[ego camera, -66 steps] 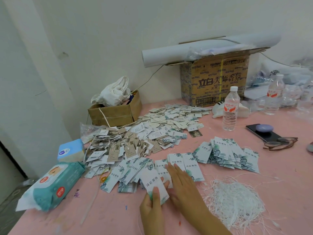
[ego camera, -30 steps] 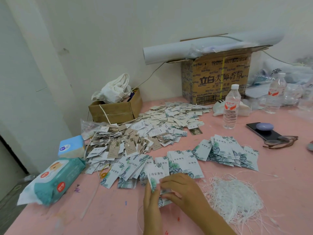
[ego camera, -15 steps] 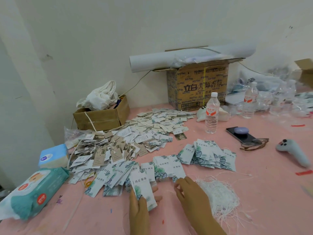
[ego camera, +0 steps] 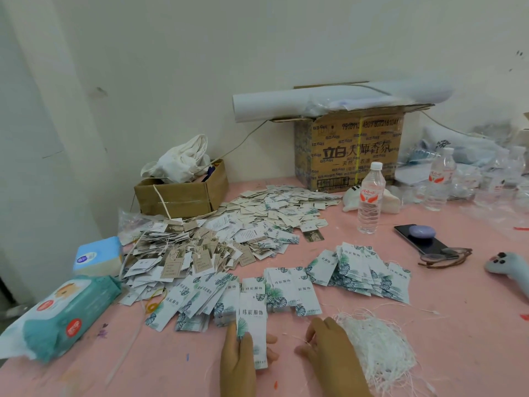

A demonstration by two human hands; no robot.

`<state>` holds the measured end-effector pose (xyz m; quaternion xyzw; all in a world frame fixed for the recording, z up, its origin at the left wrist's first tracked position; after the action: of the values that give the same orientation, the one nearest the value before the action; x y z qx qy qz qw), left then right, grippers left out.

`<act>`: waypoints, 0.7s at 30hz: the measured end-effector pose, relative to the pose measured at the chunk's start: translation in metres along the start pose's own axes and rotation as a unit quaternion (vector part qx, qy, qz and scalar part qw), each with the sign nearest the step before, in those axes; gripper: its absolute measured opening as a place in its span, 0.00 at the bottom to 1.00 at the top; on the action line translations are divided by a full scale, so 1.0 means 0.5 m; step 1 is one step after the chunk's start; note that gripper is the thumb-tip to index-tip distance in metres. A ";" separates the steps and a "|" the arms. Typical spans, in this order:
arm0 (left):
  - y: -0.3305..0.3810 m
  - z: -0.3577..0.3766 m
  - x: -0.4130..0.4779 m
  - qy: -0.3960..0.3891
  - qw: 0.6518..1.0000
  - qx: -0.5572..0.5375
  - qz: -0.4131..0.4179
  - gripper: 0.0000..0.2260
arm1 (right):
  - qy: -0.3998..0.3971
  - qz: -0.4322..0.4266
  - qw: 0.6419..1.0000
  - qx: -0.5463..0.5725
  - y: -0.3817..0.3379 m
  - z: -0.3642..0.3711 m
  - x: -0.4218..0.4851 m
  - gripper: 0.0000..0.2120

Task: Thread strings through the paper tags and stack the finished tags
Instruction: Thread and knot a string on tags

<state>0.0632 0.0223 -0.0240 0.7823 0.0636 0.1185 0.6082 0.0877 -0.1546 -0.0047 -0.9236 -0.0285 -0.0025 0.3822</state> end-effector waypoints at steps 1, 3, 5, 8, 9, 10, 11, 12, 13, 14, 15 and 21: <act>0.009 0.000 0.000 0.001 1.000 -0.023 0.008 0.09 | -0.013 0.008 1.000 -0.006 0.003 0.004 0.001 0.17; 0.027 -0.002 -0.007 -0.001 0.999 -0.046 0.019 0.08 | -0.024 0.021 0.999 -0.025 0.007 0.005 0.004 0.20; 0.039 0.004 -0.012 -0.014 0.998 -0.050 0.020 0.10 | -0.008 0.009 0.999 -0.036 -0.002 -0.001 0.001 0.13; 0.047 0.013 -0.022 -0.036 0.999 -0.028 0.018 0.17 | 0.031 -0.027 0.995 -0.093 -0.018 0.000 -0.013 0.11; 0.049 0.014 -0.022 -0.041 0.998 -0.034 0.021 0.22 | 0.051 -0.042 0.992 -0.103 -0.022 -0.002 -0.018 0.12; 0.057 0.011 -0.024 -0.043 0.998 -0.031 0.028 0.28 | 0.074 -0.057 0.991 -0.100 -0.028 -0.007 -0.023 0.10; 0.061 0.006 -0.022 -0.034 0.998 -0.029 0.039 0.33 | 0.097 -0.069 0.989 -0.085 -0.037 -0.015 -0.028 0.08; 0.069 0.003 -0.024 -0.030 0.998 -0.019 0.050 0.36 | 0.119 -0.085 0.987 -0.061 -0.046 -0.023 -0.030 0.05; 0.073 0.001 -0.024 -0.027 0.998 -0.015 0.058 0.37 | 0.136 -0.104 0.985 -0.025 -0.055 -0.028 -0.035 0.05; 0.075 0.001 -0.025 -0.026 0.998 -0.005 0.062 0.37 | 0.151 -0.117 0.981 0.020 -0.060 -0.032 -0.038 0.09; 0.075 0.003 -0.026 -0.023 0.998 0.003 0.064 0.36 | 0.161 -0.123 0.977 0.073 -0.060 -0.036 -0.040 0.13; 0.072 0.005 -0.032 -0.041 0.998 0.012 0.041 0.25 | 0.339 -0.209 0.908 0.134 -0.080 -0.093 -0.081 0.13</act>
<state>0.0471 0.0072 0.0085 0.7959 0.0077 0.1101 0.5953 0.0457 -0.1613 0.0556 -0.7804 -0.0896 -0.3914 0.4793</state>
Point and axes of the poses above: each hand's wrist, its own x-axis towards the middle knuckle, its own z-axis out of the palm, y = z × x, the point moved 8 cm from there along x, towards the middle knuckle, and after that the axes turned 14 degrees about x, right-handed, at the moved point
